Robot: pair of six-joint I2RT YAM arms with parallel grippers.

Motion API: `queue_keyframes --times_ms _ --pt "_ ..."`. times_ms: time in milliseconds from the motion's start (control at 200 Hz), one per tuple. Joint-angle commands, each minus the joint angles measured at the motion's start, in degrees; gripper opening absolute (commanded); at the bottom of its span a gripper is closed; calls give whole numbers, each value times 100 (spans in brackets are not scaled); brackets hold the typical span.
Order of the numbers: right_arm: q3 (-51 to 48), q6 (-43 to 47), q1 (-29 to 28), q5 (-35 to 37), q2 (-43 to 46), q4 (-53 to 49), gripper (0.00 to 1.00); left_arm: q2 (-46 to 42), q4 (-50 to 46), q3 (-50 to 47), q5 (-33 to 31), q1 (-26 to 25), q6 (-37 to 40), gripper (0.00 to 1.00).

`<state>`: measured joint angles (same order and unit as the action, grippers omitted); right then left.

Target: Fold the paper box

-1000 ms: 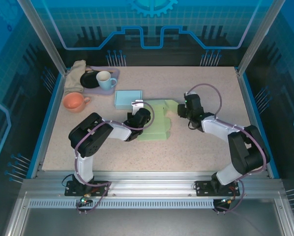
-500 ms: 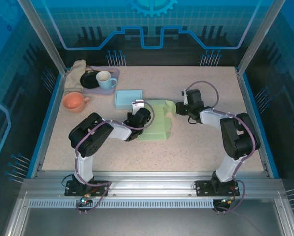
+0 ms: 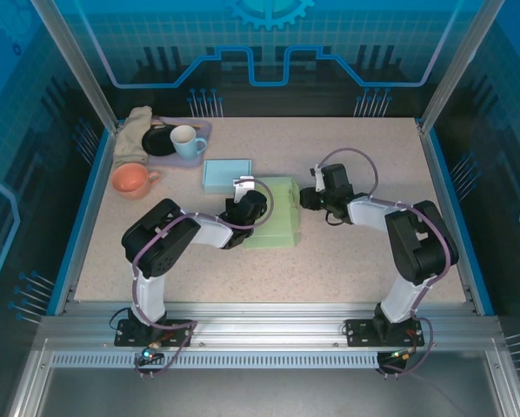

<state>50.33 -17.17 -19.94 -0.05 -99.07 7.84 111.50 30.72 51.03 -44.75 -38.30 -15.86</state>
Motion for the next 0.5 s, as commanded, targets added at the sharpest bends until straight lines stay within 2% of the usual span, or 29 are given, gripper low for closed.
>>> queue_keyframes --times_ms 0,290,495 --pt "-427 -288 -158 47 293 114 44 161 -330 84 107 -26 194 8" --pt "-489 -321 -513 134 327 113 45 179 -400 127 105 -21 188 8" --pt "-393 -278 -528 130 329 144 45 192 -420 141 110 -25 184 7"
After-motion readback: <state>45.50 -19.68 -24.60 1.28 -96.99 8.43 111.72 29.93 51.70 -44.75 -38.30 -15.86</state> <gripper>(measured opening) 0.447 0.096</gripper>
